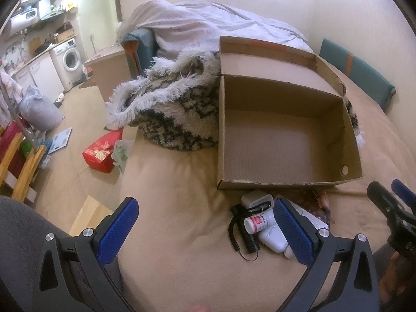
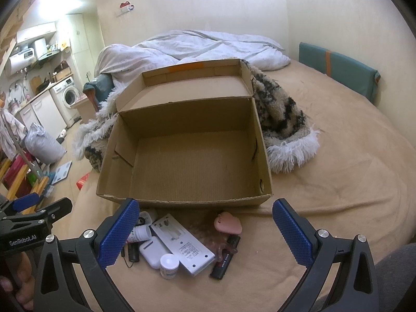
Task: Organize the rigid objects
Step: 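Grasp the white pill bottle with the left tool while the right tool grasps the pink heart keychain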
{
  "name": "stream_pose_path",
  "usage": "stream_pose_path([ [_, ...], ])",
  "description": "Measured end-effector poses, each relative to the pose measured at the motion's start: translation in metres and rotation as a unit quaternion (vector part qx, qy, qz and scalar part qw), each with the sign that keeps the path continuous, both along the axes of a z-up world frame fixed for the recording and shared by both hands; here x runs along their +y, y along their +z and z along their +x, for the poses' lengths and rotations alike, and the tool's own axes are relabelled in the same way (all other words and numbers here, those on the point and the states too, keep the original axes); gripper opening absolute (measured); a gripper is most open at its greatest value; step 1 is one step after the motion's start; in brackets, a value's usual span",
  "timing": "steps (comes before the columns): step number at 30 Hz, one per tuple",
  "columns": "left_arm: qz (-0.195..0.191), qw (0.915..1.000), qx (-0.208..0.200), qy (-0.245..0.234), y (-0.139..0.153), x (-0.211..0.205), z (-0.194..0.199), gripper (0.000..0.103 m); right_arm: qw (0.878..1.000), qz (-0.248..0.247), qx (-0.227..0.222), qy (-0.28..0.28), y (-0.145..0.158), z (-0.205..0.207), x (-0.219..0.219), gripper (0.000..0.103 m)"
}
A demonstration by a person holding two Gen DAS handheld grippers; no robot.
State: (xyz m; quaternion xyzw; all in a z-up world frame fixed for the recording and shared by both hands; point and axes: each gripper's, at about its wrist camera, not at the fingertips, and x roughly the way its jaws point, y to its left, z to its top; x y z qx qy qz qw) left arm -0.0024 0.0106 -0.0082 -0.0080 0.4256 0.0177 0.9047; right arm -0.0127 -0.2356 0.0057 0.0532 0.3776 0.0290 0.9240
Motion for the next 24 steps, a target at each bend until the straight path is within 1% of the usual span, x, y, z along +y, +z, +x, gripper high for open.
stream_pose_path([
  [5, -0.006, 0.9999, 0.012, 0.003, -0.001, 0.002, 0.003, 0.103, 1.0, 0.0, 0.012, -0.002, -0.003, 0.003, -0.001, 0.103],
  [7, -0.012, 0.9997, 0.02, 0.004, -0.003, 0.005, 0.005, 0.103, 1.0, 0.003, 0.025, -0.004, -0.007, 0.006, -0.004, 0.103],
  [9, -0.021, 0.9991, 0.034, 0.011, -0.006, 0.011, 0.011, 0.103, 0.999, 0.013, 0.048, -0.006, -0.011, 0.013, -0.009, 0.103],
  [12, -0.021, 0.9976, 0.056, 0.034, -0.012, 0.02, 0.018, 0.103, 0.995, 0.043, 0.091, -0.016, -0.022, 0.024, -0.021, 0.103],
  [13, -0.027, 0.9966, 0.066, 0.04, -0.016, 0.024, 0.021, 0.103, 0.993, 0.048, 0.106, -0.018, -0.027, 0.028, -0.025, 0.103],
  [16, -0.046, 0.9931, 0.097, 0.048, -0.025, 0.029, 0.029, 0.102, 0.988, 0.057, 0.142, -0.019, -0.039, 0.037, -0.031, 0.103],
  [18, -0.056, 0.9901, 0.12, 0.046, -0.033, 0.029, 0.037, 0.099, 0.984, 0.064, 0.163, -0.017, -0.046, 0.043, -0.033, 0.103],
  [20, -0.064, 0.9866, 0.143, 0.046, -0.04, 0.027, 0.041, 0.098, 0.98, 0.074, 0.181, -0.014, -0.054, 0.048, -0.034, 0.103],
  [23, -0.084, 0.979, 0.178, 0.051, -0.052, 0.018, 0.047, 0.095, 0.975, 0.088, 0.202, -0.02, -0.063, 0.053, -0.038, 0.103],
  [24, -0.102, 0.9747, 0.193, 0.049, -0.057, 0.011, 0.049, 0.09, 0.973, 0.093, 0.208, -0.025, -0.066, 0.053, -0.04, 0.103],
])
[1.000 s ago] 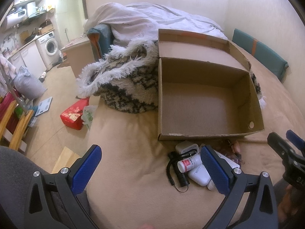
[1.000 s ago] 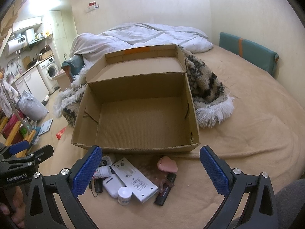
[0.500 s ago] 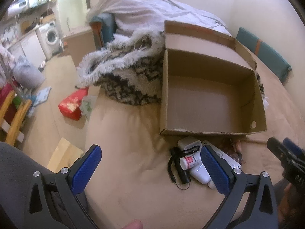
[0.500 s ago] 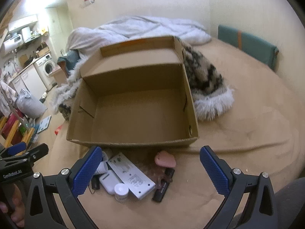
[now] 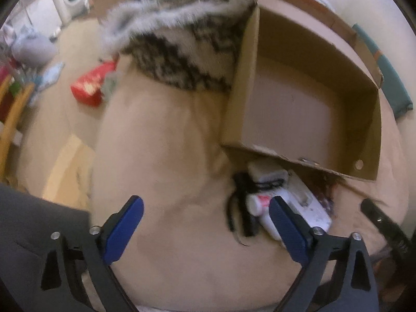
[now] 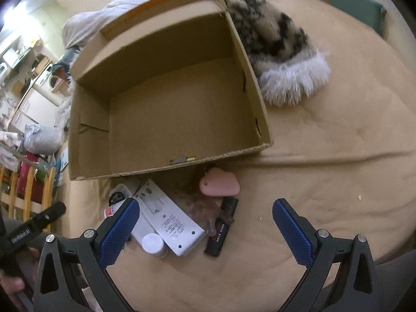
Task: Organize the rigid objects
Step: 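Grasp the white pill bottle with the left tool while the right tool grasps the pink heart keychain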
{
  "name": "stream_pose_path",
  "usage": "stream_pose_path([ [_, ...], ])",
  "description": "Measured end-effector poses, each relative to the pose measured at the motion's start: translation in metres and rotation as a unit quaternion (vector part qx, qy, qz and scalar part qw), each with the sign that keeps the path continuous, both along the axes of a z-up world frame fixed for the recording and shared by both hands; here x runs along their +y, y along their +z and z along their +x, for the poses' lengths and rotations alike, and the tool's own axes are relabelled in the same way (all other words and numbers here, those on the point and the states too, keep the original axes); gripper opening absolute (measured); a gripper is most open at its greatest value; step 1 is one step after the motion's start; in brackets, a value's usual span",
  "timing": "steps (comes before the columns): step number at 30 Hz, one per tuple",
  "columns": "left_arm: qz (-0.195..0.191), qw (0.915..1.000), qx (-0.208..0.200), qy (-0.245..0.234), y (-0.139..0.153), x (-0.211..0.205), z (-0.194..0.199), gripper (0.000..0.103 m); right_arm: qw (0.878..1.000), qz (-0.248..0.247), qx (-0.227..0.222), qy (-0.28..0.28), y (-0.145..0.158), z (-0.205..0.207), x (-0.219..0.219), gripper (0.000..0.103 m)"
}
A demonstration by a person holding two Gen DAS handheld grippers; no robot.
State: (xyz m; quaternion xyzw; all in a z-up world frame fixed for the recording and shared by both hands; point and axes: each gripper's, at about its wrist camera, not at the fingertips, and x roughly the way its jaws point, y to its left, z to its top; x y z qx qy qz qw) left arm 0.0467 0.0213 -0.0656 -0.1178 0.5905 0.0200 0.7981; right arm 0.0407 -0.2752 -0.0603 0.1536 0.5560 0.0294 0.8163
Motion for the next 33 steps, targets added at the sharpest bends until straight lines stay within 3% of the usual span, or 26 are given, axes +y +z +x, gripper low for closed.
stream_pose_path([
  [3, -0.039, 0.9986, 0.036, 0.0, -0.016, -0.021, 0.005, 0.08, 0.999, 0.025, 0.022, -0.016, -0.009, 0.001, -0.006, 0.103],
  [6, -0.054, 0.9968, 0.058, 0.005, -0.029, -0.038, 0.011, 0.078, 0.998, 0.039, 0.036, -0.029, -0.015, 0.0, -0.013, 0.103],
  [12, -0.026, 0.9955, 0.089, 0.02, -0.049, -0.063, 0.023, 0.076, 0.994, 0.076, 0.057, -0.053, -0.025, -0.002, -0.027, 0.103],
  [14, -0.022, 0.9952, 0.092, 0.024, -0.052, -0.065, 0.026, 0.07, 0.993, 0.084, 0.064, -0.056, -0.028, -0.001, -0.027, 0.103],
  [18, -0.012, 0.995, 0.096, 0.025, -0.061, -0.07, 0.029, 0.048, 0.993, 0.084, 0.06, -0.051, -0.026, 0.001, -0.025, 0.103],
  [25, -0.002, 0.9971, 0.076, -0.007, -0.045, -0.062, 0.024, 0.048, 0.99, 0.105, 0.068, -0.068, -0.031, 0.002, -0.039, 0.103],
  [33, 0.058, 0.9955, 0.034, -0.067, -0.003, -0.037, 0.011, 0.048, 0.981, 0.142, 0.093, -0.09, -0.044, 0.015, -0.05, 0.103],
])
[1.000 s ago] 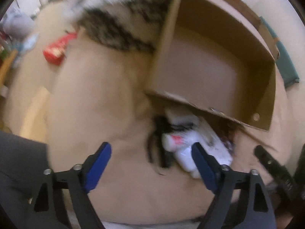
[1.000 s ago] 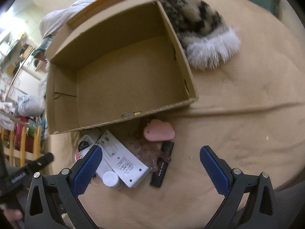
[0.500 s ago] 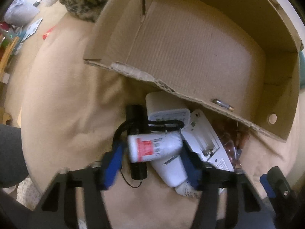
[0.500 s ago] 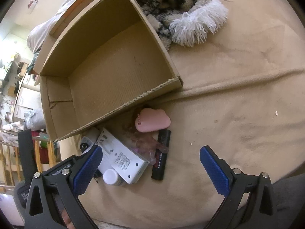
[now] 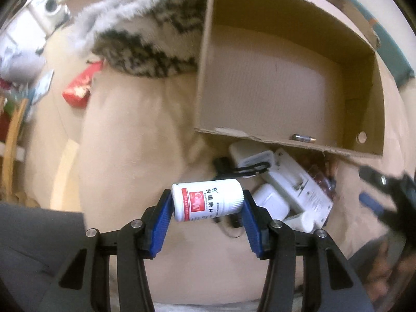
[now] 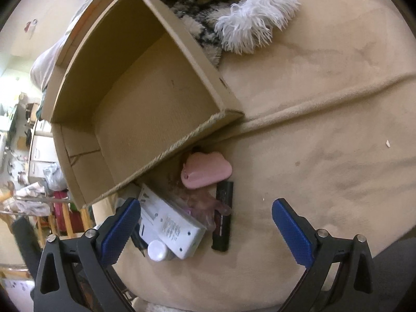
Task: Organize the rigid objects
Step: 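Grasp the white pill bottle with the left tool while the right tool grasps the pink heart keychain, then carry both items into the box and open both tools to release them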
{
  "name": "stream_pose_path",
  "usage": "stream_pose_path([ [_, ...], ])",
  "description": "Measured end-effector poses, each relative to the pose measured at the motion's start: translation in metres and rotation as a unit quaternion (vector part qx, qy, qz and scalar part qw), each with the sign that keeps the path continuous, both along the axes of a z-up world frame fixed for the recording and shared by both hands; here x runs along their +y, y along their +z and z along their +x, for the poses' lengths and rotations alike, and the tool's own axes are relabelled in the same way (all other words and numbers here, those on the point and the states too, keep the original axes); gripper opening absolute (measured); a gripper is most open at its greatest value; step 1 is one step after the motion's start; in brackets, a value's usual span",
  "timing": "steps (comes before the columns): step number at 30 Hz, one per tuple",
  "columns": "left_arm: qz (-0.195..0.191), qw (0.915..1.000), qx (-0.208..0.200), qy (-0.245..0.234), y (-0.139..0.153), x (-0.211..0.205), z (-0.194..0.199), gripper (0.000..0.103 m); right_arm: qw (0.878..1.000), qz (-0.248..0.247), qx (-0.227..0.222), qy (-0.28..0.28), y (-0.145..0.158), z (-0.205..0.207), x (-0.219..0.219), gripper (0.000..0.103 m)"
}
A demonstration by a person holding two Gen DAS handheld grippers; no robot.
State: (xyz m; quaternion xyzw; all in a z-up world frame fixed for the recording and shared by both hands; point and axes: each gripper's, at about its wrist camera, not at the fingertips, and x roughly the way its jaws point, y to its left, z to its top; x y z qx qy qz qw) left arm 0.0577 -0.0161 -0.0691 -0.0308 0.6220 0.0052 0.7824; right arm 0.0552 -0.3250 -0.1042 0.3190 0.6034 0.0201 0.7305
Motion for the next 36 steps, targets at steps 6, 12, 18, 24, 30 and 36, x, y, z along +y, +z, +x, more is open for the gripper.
stream_pose_path([
  [6, 0.033, 0.9992, -0.015, -0.02, 0.013, 0.029, -0.001, 0.048, 0.999, -0.019, 0.017, 0.024, -0.012, 0.023, 0.006, 0.083],
  [12, -0.001, 0.9999, -0.012, 0.005, -0.001, 0.037, 0.002, 0.048, 0.995, -0.057, 0.028, 0.071, -0.027, 0.038, 0.023, 0.077],
  [18, -0.015, 0.9996, -0.026, 0.001, 0.004, 0.031, 0.003, 0.048, 0.991, -0.082, 0.033, 0.096, -0.043, 0.05, 0.037, 0.063],
  [24, -0.021, 0.9996, -0.016, -0.007, 0.002, 0.028, 0.0, 0.048, 0.989, -0.098, 0.006, 0.112, -0.036, 0.05, 0.044, 0.055],
  [30, -0.001, 0.9998, -0.021, -0.004, -0.002, 0.033, -0.002, 0.048, 0.991, -0.082, -0.006, 0.104, -0.018, 0.035, 0.046, 0.055],
  [36, 0.03, 0.9991, -0.024, 0.019, 0.013, 0.037, -0.001, 0.048, 0.994, -0.051, -0.046, 0.09, 0.02, 0.007, 0.033, 0.055],
])
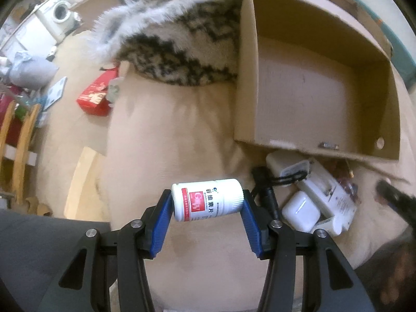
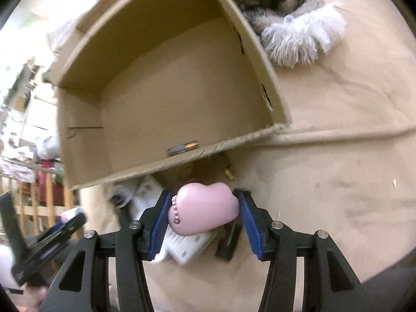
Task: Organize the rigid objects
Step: 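Carry both items into the box and open both tools to release them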
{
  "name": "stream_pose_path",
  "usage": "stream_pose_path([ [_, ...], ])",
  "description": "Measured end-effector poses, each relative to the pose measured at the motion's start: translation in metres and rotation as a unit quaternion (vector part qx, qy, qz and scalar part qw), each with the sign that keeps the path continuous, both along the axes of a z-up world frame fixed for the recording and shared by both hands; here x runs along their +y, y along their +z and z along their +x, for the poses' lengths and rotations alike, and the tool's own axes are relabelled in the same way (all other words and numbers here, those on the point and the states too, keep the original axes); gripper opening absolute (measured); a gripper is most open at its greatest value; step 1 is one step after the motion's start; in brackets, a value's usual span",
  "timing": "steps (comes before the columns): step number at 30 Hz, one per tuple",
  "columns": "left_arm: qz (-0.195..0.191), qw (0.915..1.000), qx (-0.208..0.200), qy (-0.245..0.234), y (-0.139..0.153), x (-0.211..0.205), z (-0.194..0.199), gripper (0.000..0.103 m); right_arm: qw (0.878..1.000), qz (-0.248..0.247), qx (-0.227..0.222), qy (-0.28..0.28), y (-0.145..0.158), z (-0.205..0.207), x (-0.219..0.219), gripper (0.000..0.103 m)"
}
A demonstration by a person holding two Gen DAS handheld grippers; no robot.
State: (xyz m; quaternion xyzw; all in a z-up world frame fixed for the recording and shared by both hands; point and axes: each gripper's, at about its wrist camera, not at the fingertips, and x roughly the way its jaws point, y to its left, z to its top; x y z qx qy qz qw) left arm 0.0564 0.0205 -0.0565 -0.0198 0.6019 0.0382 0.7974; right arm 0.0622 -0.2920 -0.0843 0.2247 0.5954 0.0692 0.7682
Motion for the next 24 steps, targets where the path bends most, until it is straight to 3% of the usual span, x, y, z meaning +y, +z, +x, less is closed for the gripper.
stream_pose_path([
  [5, 0.006, 0.9996, -0.025, 0.014, 0.029, -0.016, 0.007, 0.048, 0.998, 0.015, -0.058, 0.024, 0.046, 0.001, -0.006, 0.055],
  [10, 0.02, 0.9984, -0.051, 0.016, 0.053, -0.038, 0.028, 0.048, 0.994, 0.032, -0.098, 0.047, 0.072, 0.025, -0.013, 0.055],
  [17, 0.015, 0.9981, -0.06, 0.004, 0.056, -0.066, 0.058, 0.048, 0.992, 0.035, -0.097, 0.068, 0.065, 0.054, -0.001, 0.055],
  [24, 0.031, 0.9978, -0.05, -0.031, 0.027, -0.09, 0.092, 0.048, 0.993, 0.012, -0.083, 0.077, 0.047, 0.088, 0.01, 0.055],
])
